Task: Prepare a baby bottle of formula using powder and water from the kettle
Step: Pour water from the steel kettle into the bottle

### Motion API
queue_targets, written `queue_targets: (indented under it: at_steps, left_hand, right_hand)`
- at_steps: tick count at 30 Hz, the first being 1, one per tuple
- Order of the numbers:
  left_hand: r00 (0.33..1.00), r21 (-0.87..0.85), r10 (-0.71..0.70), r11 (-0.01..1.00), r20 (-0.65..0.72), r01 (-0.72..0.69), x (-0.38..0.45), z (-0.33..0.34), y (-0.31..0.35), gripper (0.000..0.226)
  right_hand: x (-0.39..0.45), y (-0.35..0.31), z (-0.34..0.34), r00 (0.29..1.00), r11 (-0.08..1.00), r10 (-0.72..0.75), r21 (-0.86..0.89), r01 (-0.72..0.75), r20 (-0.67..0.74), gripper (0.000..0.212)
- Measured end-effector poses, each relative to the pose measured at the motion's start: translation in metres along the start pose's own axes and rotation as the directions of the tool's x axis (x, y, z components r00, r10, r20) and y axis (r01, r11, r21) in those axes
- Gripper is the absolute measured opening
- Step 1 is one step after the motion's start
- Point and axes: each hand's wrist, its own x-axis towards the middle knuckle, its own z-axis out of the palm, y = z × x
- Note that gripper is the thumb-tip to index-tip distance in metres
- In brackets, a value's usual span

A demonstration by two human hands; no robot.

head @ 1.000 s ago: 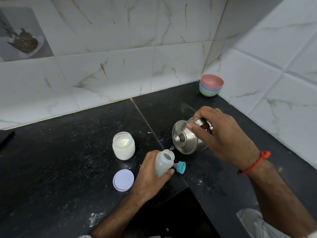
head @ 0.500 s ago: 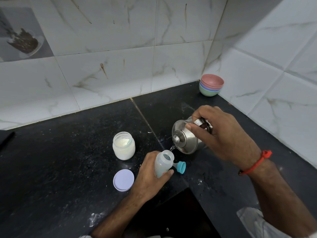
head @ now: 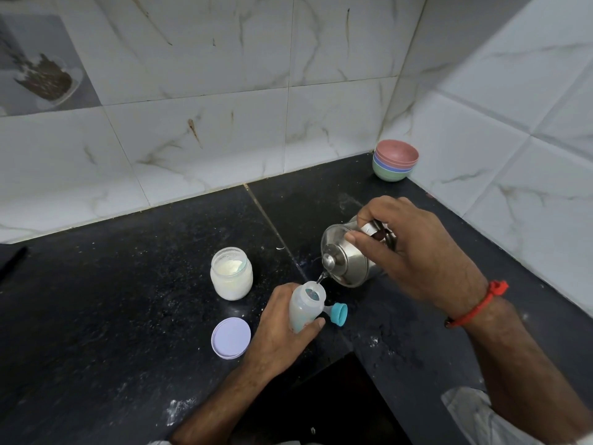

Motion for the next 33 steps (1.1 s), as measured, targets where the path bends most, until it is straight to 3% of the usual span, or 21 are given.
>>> queue_targets:
  at_steps: [33]
  left_hand:
    - [0.999, 0.015, -0.005, 1.0, 0.034, 0.004, 0.0009, 0.0021, -0.0002, 0.058]
  right_hand:
    - [0.0006, 0.0004, 0.0003, 0.998, 0.999, -0.038, -0.001, 0.038, 0.043, 0.013]
